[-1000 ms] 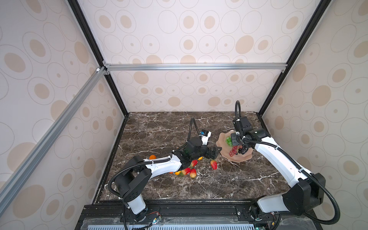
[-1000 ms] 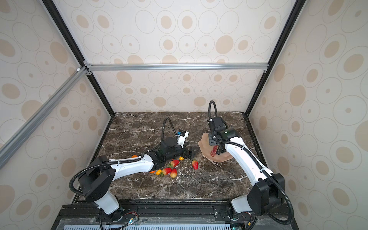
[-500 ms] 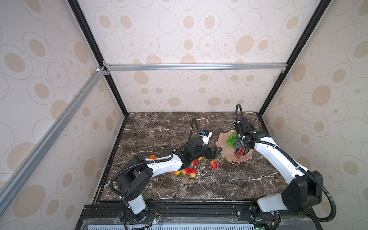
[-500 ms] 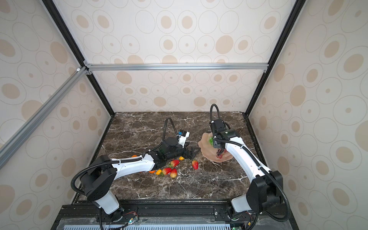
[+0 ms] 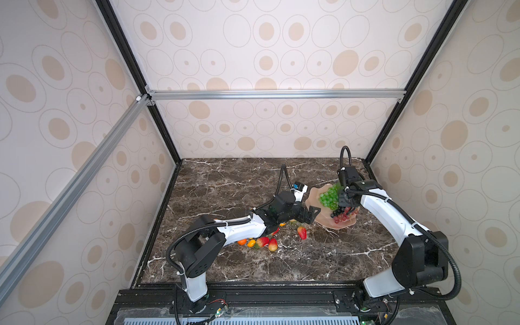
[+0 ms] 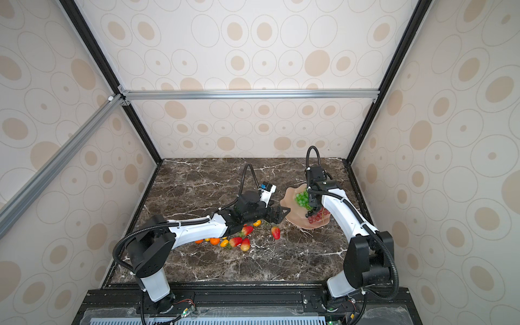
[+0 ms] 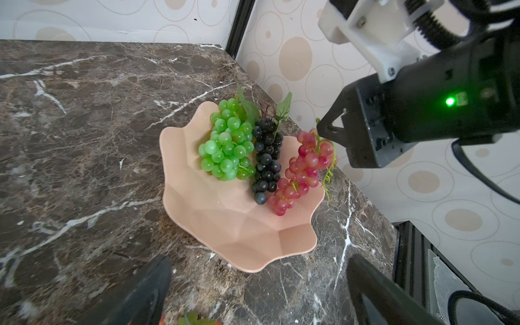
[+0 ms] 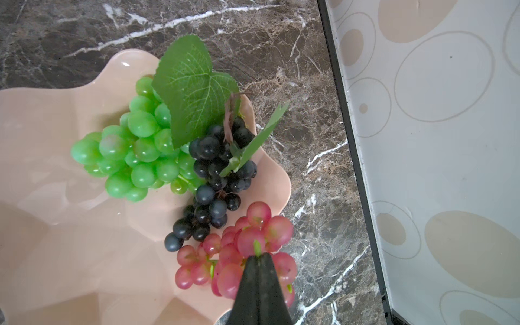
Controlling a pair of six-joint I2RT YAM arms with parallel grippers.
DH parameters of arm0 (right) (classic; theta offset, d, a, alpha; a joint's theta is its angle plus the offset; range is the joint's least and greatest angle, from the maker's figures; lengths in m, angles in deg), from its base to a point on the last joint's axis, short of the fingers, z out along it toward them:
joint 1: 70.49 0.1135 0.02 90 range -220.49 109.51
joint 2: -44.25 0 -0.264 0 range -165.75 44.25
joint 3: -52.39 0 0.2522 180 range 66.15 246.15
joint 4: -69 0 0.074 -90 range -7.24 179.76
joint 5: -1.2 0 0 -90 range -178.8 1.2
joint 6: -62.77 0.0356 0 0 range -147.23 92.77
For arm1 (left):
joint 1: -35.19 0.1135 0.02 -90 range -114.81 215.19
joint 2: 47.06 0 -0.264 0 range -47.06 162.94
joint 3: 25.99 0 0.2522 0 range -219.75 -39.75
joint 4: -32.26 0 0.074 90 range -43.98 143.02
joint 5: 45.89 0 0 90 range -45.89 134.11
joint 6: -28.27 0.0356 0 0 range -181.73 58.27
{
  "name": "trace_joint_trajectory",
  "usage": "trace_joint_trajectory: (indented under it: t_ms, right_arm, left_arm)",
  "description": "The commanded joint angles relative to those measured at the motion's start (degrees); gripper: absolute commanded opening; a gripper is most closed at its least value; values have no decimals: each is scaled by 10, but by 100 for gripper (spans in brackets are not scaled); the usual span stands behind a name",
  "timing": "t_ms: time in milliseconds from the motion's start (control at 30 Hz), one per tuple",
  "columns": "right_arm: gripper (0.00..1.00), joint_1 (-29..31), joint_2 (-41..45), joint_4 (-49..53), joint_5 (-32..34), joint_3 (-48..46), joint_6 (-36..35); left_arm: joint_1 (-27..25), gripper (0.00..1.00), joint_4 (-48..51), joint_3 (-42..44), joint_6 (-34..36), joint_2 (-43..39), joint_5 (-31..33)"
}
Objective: Place and organize the fake fruits in the fruit bowl
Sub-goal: 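Lower the red grapes into the bowl beside the dark grapes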
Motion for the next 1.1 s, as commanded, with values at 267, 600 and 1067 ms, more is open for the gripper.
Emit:
trace_joint_trajectory:
  t_ms: [267,600,1067]
  right_arm:
    - [0,-46,-51,-22,-40,37,2]
    - [0,-76,-84,-33,-90,51,-2]
    - [11,-88,-112,-29,-97,69,-2]
  left_arm:
    - [-29,98,42,-130,21,101,-2]
    - [-33,98,51,-166,20,141,-11]
    - [-35,98,51,-176,15,162,-18]
